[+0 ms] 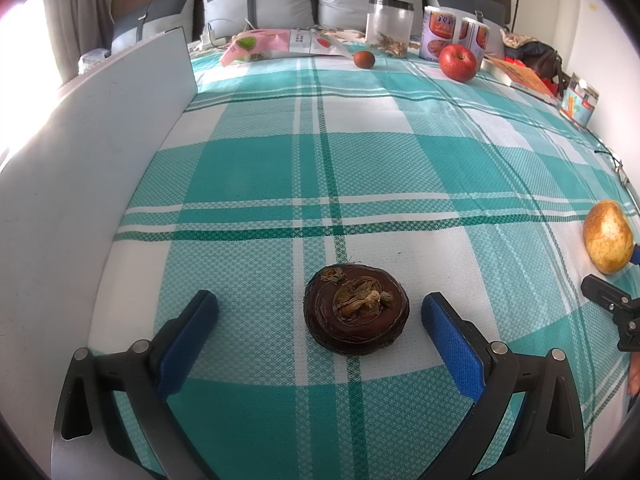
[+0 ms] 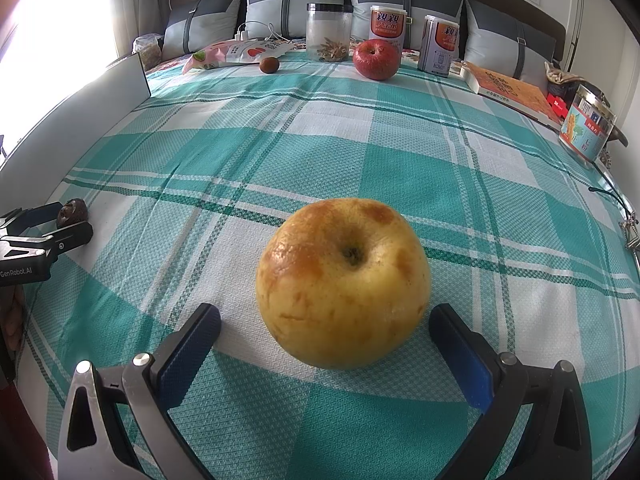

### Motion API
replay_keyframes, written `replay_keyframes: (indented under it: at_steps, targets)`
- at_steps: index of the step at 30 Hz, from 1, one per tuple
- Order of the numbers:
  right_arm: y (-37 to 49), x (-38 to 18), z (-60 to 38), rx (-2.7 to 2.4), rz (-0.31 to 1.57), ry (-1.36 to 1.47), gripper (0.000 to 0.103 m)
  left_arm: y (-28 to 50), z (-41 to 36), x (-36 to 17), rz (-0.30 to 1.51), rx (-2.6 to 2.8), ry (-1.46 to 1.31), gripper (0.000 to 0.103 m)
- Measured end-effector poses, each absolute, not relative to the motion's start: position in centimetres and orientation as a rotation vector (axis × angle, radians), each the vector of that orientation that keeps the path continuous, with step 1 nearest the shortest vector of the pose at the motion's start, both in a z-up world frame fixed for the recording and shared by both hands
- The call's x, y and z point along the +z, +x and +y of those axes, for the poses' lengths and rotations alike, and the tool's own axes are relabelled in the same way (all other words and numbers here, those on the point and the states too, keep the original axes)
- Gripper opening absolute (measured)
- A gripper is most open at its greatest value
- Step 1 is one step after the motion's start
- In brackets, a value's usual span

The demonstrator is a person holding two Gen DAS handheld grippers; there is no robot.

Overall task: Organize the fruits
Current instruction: 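Hold the dark brown fruit in the left gripper while the right gripper holds the yellow pear, then carry both fruits over the white box and open both grippers to drop them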

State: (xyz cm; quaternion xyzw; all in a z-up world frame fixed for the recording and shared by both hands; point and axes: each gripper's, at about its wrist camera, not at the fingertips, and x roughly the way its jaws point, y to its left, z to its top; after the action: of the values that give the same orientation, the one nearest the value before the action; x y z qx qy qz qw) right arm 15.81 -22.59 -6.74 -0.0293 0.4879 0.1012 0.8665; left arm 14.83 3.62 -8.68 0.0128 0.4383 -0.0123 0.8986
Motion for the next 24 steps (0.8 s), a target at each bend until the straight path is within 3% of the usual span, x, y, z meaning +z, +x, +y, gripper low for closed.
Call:
replay_keyframes:
  at_steps: [24]
  targets:
    - [15.86,-6.80,-22.67,0.218,1.017,-0.055,0.103,15.05,3.84,-8.58,0.929,-0.043,0.021,0.101]
